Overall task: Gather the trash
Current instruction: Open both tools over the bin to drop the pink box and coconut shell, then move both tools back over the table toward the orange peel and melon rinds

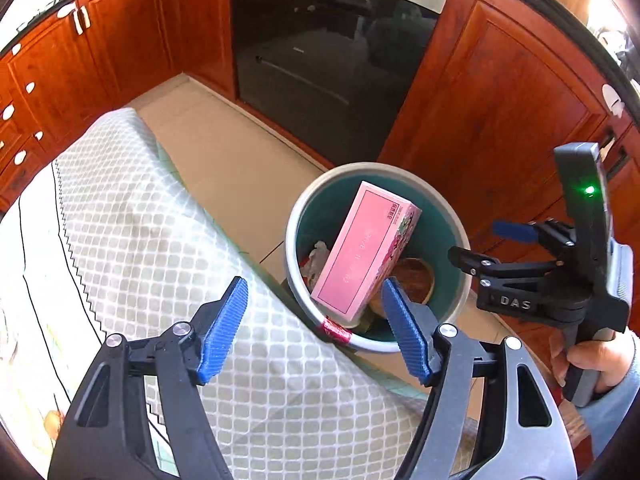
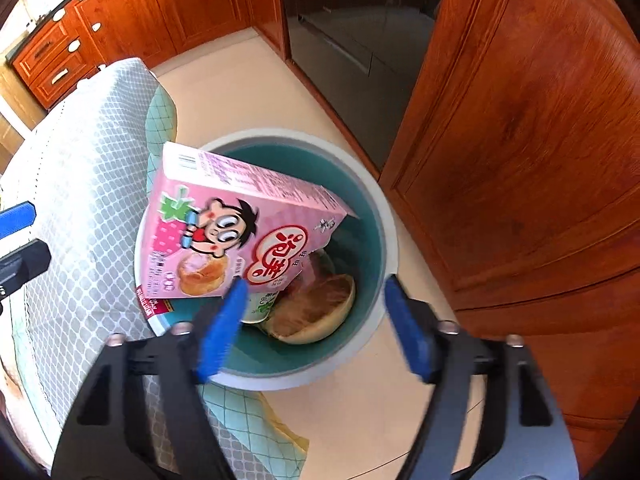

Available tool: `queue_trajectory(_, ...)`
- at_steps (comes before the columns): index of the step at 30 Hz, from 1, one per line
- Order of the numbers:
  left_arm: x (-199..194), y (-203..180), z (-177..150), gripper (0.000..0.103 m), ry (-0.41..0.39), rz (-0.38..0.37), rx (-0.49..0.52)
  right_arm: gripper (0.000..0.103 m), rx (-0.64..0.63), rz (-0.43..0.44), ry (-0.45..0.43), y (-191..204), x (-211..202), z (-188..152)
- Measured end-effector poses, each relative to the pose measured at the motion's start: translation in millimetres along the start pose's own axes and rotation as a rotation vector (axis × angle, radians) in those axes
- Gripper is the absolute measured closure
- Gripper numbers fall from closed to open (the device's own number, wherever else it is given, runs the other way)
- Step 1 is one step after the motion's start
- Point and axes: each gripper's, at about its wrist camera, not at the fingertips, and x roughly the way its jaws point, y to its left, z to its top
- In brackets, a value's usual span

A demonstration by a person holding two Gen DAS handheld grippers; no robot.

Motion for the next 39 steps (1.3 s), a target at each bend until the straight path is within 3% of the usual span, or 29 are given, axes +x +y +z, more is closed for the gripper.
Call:
queue_trajectory(8,-23.2,17.5,-21.1,0.030,-0.025,-0.009,-0.023,0.019,-0.060,-0.018,-0.027,30.7,-29.8,-6.5)
queue_trajectory(15,-57.9,49.4,-44.5,0.028,-0.065,0.010,-0.079,0.015,-0.148,0.010,-0.071,89.5,-62.4,-8.2)
queue_trajectory(30,-126.4,207.0,-144.8,0.025,-0.083,0.160,-0.276,0.013,-0.399,0.125,-0.070,275.0,-74.4,-14.9)
queue_trajectory(39,-134.4,278.6,-201.7,0.025,-0.058,0.180,-0.344,0.013,-0.518,0.189,-0.030,369.4,-59.1,-26.5)
